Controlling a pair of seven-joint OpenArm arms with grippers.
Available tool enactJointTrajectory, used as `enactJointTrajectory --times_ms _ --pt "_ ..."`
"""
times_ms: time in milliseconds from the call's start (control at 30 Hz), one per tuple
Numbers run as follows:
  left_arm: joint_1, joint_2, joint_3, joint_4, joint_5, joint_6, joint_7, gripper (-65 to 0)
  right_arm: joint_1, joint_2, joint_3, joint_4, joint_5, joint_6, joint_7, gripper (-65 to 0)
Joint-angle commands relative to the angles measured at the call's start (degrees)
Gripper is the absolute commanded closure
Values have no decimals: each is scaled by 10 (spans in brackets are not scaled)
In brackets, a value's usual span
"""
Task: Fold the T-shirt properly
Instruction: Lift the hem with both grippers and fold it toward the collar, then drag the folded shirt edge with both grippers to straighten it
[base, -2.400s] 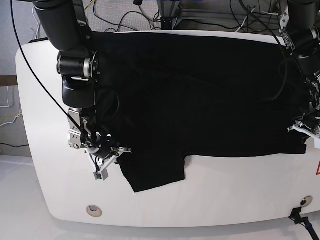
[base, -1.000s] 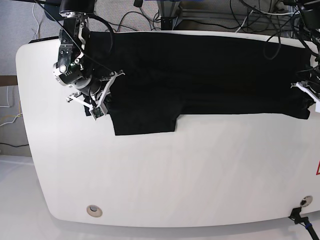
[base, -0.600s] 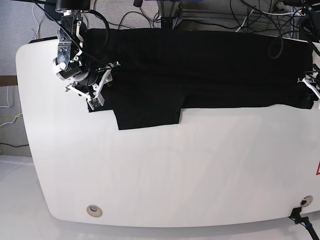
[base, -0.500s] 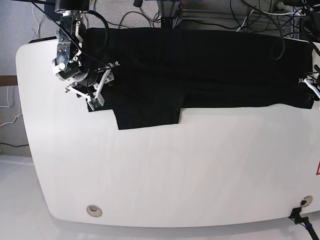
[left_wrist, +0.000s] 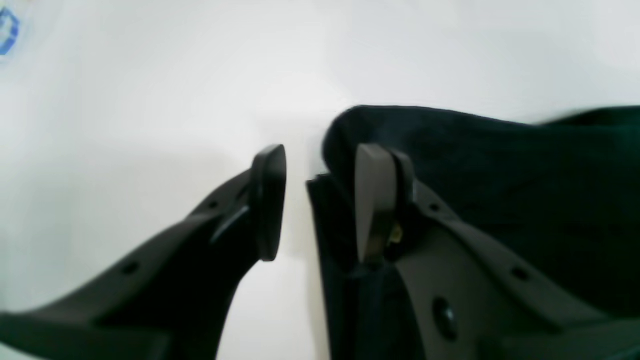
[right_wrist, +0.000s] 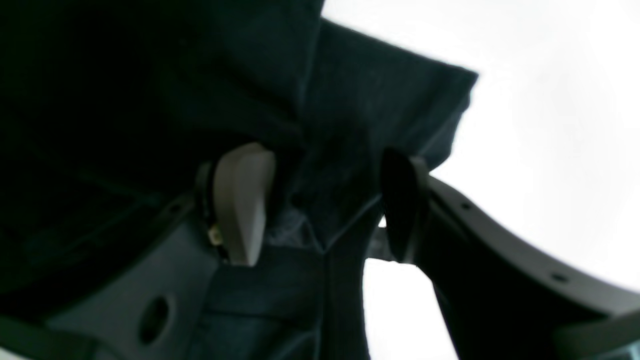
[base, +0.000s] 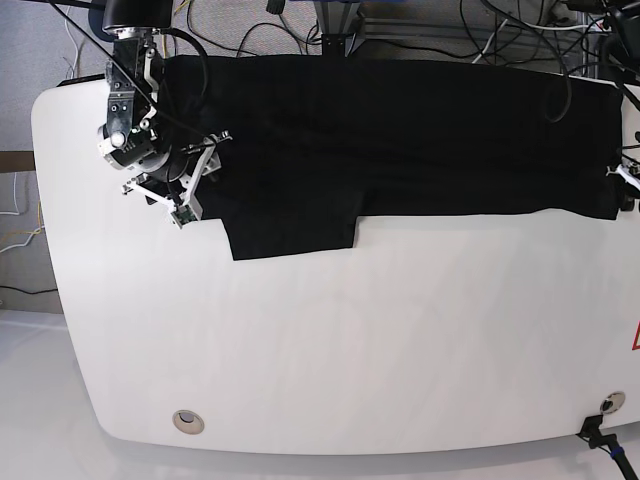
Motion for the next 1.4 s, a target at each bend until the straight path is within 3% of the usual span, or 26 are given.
enactJointTrajectory --times_ms 0,67,200,367,767,833,967,1067,1267,1367 --pt "-18 -9 -6 0 -6 2 -10 -216 7 3 2 11 1 2 8 -355" --pt "-38 -2 -6 -16 -6 2 -10 -226 7 3 1 9 2 2 9 -355" --pt "-66 1 -6 -63 -14 2 -10 -345 7 3 1 8 3 2 9 -355" --pt "-72 7 -2 -108 -60 1 -10 -344 7 3 1 8 2 2 9 -355" --pt "-83 18 37 -154 -71 0 -14 -340 7 -2 2 8 4 3 10 -355" --pt "-84 19 36 -154 -71 0 -15 -303 7 -5 3 8 4 3 10 -355" --pt "-90 19 36 -155 -70 0 -44 -97 6 -10 2 8 4 3 10 -355" --pt "-90 19 36 -154 -70 0 -45 0 5 -10 1 8 4 3 10 -355" --pt "-77 17 34 -114 -71 -3 -44 0 7 -10 1 8 1 3 10 -355" --pt "-54 17 27 -85 -71 -33 -42 0 7 -10 1 8 1 3 10 -355"
